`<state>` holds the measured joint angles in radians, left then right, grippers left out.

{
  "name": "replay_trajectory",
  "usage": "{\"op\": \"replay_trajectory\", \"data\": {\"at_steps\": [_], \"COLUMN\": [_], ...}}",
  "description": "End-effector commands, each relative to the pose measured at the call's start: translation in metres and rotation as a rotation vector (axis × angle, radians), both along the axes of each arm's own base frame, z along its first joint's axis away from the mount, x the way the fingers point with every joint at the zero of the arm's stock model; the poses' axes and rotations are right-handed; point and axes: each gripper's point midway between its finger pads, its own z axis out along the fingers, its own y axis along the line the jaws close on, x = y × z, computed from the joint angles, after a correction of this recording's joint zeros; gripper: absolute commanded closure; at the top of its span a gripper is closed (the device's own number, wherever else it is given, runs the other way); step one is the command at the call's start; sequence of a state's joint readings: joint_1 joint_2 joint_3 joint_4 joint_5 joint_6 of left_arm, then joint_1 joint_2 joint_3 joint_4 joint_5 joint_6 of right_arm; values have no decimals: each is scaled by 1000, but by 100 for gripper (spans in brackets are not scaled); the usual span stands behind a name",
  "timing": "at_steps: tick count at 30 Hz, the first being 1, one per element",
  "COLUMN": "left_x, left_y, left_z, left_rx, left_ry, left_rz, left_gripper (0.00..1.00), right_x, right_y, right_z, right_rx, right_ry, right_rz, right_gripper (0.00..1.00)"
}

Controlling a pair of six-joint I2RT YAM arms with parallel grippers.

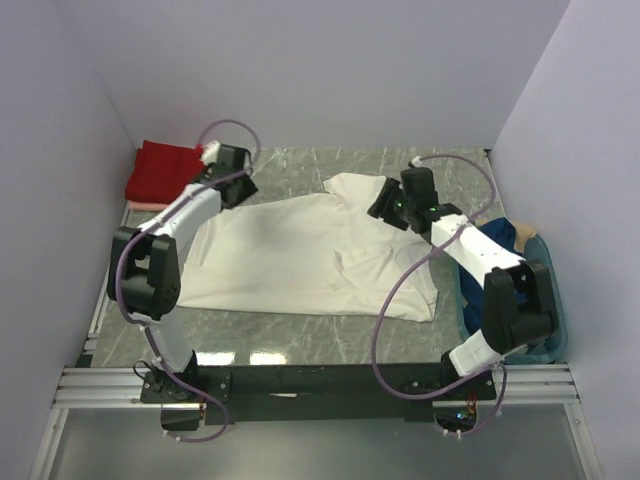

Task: Fold and stack the t-shirts
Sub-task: Fold the tshirt

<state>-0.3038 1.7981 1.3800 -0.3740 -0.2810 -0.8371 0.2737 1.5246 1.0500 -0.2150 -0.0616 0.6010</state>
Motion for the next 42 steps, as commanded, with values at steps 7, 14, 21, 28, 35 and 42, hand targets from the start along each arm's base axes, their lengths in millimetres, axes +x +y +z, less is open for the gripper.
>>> {"op": "replay_trajectory", "data": {"at_steps": [7,14,21,28,35,42], "left_x": [38,-8,-56,-109,-170,-171], "left_y": [62,44,17,17,66,76], "left_z": [-5,-34,-12,-11,-41,-29], "left_rx": [83,-60,-287,-343,-258,-311], "left_ry": [76,97,-84,-116,-7,-129], "left_rz": [142,102,9,-15,244,234], "left_gripper": [59,57,54,48,47,49], "right_x": [39,31,-28,-83,-118,-131], "right_y": [54,50,33,12,-2,4], "right_z": [11,-18,-28,-45,-52,-56], "right_rx": [50,12,7,43,45,122], "right_ry": [-15,61,58,71,113,104], "right_rz": [109,101,64,11,-26,-16], "right_gripper": [41,42,41,41,43,44]}}
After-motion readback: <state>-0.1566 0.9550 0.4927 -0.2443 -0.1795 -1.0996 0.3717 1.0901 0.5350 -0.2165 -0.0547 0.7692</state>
